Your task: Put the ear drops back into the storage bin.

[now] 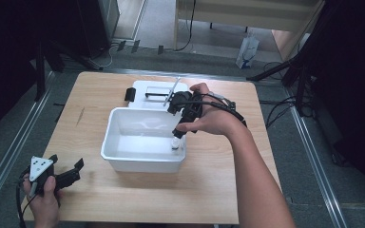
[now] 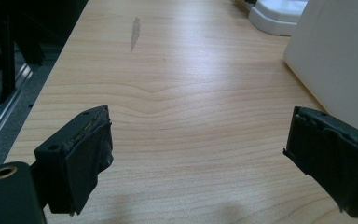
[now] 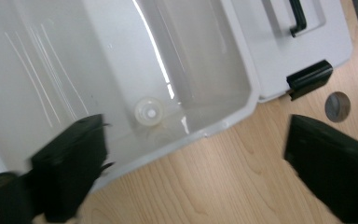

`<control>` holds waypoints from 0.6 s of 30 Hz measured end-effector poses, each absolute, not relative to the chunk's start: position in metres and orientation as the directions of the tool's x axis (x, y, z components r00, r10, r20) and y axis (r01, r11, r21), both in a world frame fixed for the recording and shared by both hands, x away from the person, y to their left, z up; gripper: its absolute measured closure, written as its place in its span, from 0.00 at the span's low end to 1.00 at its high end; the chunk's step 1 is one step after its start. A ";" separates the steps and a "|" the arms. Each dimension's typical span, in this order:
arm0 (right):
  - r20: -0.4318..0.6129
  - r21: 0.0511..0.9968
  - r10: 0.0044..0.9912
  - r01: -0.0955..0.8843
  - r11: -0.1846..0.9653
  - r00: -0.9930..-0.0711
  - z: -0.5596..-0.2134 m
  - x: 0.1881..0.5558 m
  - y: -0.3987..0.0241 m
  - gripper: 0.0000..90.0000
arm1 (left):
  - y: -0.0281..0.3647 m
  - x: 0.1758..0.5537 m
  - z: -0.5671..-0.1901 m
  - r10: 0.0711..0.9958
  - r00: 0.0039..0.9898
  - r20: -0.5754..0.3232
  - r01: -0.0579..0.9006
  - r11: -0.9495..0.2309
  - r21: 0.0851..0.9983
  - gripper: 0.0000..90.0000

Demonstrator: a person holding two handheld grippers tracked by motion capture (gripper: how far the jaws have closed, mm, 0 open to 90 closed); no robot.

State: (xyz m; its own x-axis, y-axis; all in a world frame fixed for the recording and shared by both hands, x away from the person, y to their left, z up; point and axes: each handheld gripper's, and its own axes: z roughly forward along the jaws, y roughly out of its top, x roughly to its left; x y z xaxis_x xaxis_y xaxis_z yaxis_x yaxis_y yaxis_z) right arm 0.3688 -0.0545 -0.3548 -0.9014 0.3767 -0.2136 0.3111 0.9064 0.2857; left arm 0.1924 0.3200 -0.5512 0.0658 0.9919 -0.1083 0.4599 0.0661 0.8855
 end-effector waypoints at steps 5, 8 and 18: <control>-0.225 0.328 0.425 0.343 0.880 -0.877 -0.348 0.367 -0.067 0.00 | 0.320 0.192 -0.551 0.992 0.065 -0.109 0.459 0.067 0.886 0.09; -0.228 0.356 0.447 0.353 0.865 -0.865 -0.344 0.365 -0.076 0.00 | 0.320 0.192 -0.551 0.992 0.066 -0.107 0.460 0.065 0.886 0.09; -0.230 0.410 0.524 0.407 0.816 -0.820 -0.350 0.360 -0.112 0.00 | 0.320 0.192 -0.551 0.992 0.066 -0.111 0.457 0.069 0.887 0.09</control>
